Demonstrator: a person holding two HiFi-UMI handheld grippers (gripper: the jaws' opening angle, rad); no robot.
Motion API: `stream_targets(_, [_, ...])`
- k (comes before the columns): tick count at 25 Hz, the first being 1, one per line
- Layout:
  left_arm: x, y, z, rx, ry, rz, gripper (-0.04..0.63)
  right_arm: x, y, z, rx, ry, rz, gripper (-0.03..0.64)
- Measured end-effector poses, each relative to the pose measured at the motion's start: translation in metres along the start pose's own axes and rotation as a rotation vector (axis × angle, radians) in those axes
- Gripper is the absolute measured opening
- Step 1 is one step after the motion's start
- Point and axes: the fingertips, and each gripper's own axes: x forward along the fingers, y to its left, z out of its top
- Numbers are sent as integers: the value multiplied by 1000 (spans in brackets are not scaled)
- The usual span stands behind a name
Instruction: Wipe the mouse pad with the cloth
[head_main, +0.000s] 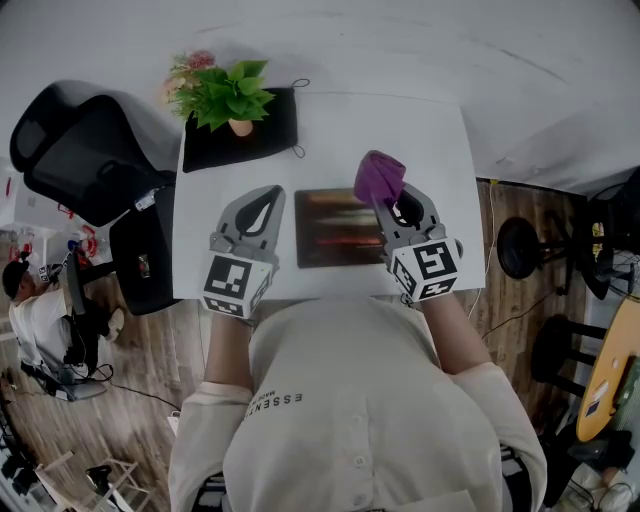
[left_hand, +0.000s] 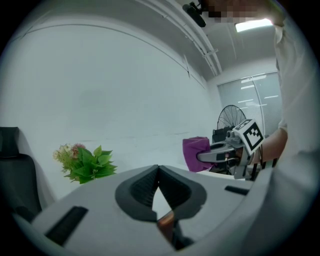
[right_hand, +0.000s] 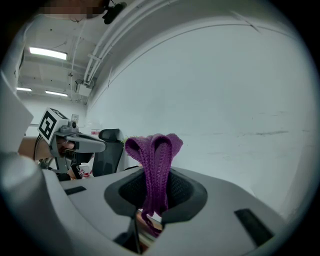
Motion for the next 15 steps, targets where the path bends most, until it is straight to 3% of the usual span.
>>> stream_targets(15, [4, -12, 4, -3, 1, 6, 2, -12, -16, 1, 53, -31, -47, 91])
